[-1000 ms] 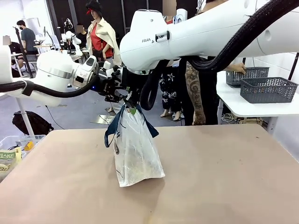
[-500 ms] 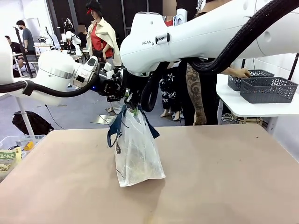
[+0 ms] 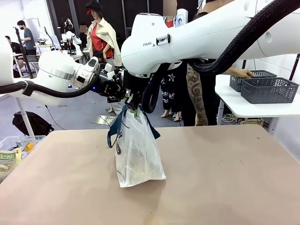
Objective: Transfer purchased items from the store into the shopping bag.
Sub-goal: Move the Reusable shopping bag to the right side of the table.
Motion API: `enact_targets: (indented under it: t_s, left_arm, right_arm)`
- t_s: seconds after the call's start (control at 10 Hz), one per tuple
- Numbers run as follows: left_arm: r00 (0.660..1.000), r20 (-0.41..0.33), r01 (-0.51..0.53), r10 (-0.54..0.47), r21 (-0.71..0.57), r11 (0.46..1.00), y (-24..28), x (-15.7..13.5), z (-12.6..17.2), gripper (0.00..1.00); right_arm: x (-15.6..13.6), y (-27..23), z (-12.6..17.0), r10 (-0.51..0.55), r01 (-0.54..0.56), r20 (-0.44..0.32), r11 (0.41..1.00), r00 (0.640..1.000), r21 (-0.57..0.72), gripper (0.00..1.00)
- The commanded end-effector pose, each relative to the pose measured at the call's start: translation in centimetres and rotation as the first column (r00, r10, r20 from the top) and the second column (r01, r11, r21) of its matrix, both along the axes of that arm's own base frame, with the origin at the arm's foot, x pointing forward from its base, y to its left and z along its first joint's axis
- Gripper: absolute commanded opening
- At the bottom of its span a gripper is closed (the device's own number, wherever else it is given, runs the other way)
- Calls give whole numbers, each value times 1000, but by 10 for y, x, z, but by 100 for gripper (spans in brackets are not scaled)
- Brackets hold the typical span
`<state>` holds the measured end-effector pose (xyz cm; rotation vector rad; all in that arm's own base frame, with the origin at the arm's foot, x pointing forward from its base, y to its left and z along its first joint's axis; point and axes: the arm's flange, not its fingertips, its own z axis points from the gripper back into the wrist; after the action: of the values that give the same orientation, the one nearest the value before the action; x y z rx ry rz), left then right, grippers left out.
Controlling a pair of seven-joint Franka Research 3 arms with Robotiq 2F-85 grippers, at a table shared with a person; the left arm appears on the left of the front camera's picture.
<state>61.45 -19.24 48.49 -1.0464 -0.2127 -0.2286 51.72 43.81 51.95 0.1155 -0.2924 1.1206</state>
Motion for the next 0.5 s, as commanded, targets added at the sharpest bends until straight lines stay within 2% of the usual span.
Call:
enact_targets:
  t_s: [0.0, 0.3, 0.4]
  left_arm:
    - [999, -1, -50, 50, 18, 999, -1, 5, 0, 0]
    - [982, -32, -182, 184, 63, 981, -2, 2, 0, 0]
    - [973, 2, -232, 232, 76, 970, -1, 0, 2, 0]
  right_arm:
    - [-11, -9, -11, -5, 5, 10, 1000, 1000, 14, 0]
    - [-12, -7, -10, -6, 6, 11, 1000, 1000, 9, 0]
    - [-14, -7, -10, -6, 6, 15, 1000, 1000, 5, 0]
